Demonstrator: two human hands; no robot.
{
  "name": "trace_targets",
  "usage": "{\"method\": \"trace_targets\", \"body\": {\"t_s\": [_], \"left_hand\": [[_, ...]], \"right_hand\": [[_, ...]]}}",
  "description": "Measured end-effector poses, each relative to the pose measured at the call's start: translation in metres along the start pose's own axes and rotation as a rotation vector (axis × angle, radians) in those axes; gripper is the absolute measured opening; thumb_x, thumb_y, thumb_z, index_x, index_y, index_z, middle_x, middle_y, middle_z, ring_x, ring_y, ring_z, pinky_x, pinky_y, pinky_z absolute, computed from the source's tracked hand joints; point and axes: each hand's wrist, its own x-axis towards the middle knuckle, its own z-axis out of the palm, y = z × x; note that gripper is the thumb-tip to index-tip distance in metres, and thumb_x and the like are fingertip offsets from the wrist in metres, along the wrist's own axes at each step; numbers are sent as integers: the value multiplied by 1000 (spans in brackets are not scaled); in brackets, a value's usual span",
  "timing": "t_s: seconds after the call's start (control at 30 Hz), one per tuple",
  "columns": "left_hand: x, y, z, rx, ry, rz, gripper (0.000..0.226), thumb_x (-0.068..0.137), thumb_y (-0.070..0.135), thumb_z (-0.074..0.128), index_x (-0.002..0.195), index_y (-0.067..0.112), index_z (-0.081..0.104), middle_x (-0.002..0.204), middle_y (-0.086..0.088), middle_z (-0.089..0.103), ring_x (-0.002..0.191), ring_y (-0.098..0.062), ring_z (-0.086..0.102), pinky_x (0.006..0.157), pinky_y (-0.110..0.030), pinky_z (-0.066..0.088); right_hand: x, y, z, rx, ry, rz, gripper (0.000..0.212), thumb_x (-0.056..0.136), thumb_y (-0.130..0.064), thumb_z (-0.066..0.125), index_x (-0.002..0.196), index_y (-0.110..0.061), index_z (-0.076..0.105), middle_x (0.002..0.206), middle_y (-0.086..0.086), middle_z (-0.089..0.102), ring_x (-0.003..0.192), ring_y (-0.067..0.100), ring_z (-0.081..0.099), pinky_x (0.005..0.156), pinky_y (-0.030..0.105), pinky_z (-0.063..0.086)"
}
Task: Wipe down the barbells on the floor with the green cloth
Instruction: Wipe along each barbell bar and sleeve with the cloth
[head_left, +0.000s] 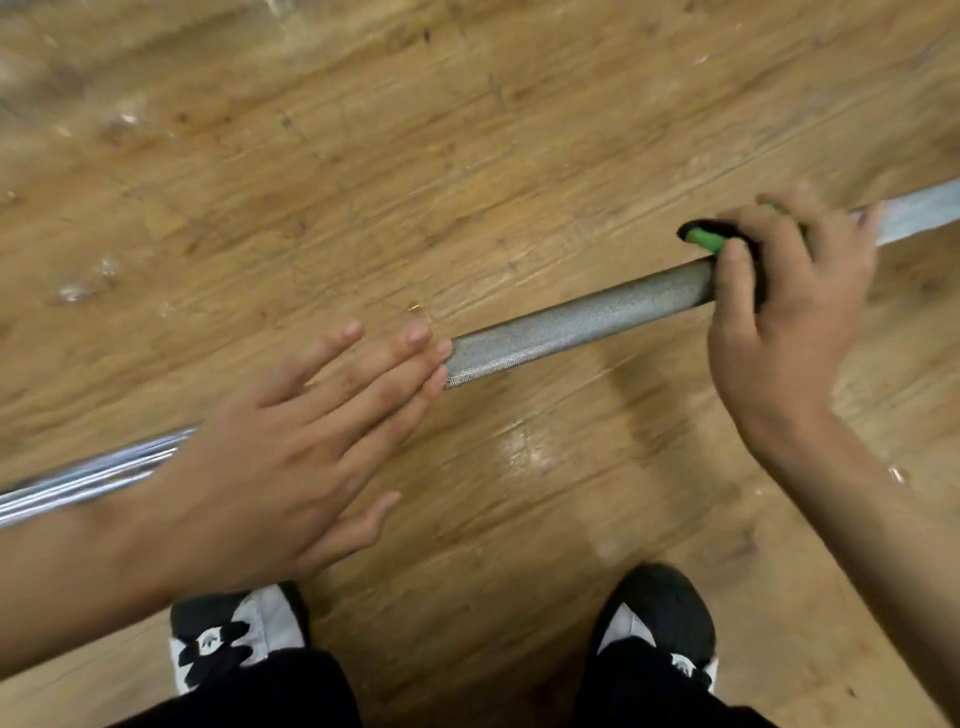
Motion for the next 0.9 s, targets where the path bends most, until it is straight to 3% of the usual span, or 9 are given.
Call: {"method": "trace_targets", "body": {"t_s": [0.1, 0.2, 0.3, 0.4, 0.53, 0.63, 0.73, 0.8, 0.9], "left_hand": [[11, -12, 7, -51, 13, -32, 81, 101, 48, 43, 162, -3, 25, 172, -19, 20, 160, -34, 18, 130, -54, 11], [17, -33, 14, -35, 9, 3, 84, 102, 52, 44, 163, -1, 23, 172, -19, 19, 159, -36, 20, 128, -57, 15], [21, -47, 16, -63, 5, 4, 86, 101, 55, 45, 164, 0, 22, 173, -16, 18, 160, -33, 19, 129, -55, 13], [25, -61, 17, -121, 0, -6, 86, 101, 55, 46, 165, 3, 21, 173, -13, 20, 160, -31, 19, 130, -53, 12], [30, -77, 18, -151, -13, -24, 90, 99, 59, 47, 165, 4, 19, 173, -12, 20, 161, -30, 18, 129, -55, 14], [34, -88, 17, -181, -22, -28, 92, 99, 64, 44, 166, 6, 17, 173, -11, 20, 161, -30, 16, 130, -53, 12], [37, -103, 16, -209, -33, -20, 90, 102, 65, 39, 166, 6, 16, 174, -10, 19, 161, -29, 15, 129, -52, 12], [39, -113, 17, -227, -37, -22, 90, 102, 66, 38, 167, 7, 15, 174, -8, 18, 161, -29, 14, 129, -52, 12], [45, -125, 19, -250, -46, -25, 92, 102, 69, 37, 167, 8, 13, 175, -7, 17, 162, -28, 13, 128, -52, 13]], "right_hand": [[-1, -55, 27, 56, 96, 151, 25, 102, -17, 51, 103, -8, 74, 108, 16, 67, 116, 39, 60, 121, 62, 22], [-24, -100, 45, 158, 2, -262, 27, 103, -15, 54, 118, -11, 76, 120, 14, 70, 125, 36, 61, 124, 51, 23], [5, -44, 41, 14, -28, -581, 33, 108, -27, 51, 138, -21, 65, 133, 16, 67, 133, 34, 59, 123, 48, 23], [38, 16, 36, -67, 21, -307, 37, 112, -31, 39, 135, -16, 63, 130, 20, 63, 137, 36, 52, 128, 46, 8], [47, -31, 60, 76, 171, 110, 35, 110, -18, 38, 119, -6, 69, 121, 22, 64, 135, 39, 47, 124, 57, 17], [15, -109, 91, 186, 117, -170, 29, 108, -17, 47, 123, -10, 71, 129, 17, 67, 140, 36, 45, 126, 49, 12], [27, -90, 98, 73, 122, -557, 39, 101, -23, 64, 140, -25, 59, 144, 12, 61, 144, 32, 47, 128, 43, 10], [53, -47, 96, 32, 177, -512, 37, 110, -34, 45, 145, -26, 54, 149, 17, 56, 146, 34, 46, 127, 45, 3], [76, -1, 89, 34, 227, -183, 42, 113, -33, 29, 143, -17, 53, 152, 20, 50, 148, 39, 39, 126, 49, -1]]}}
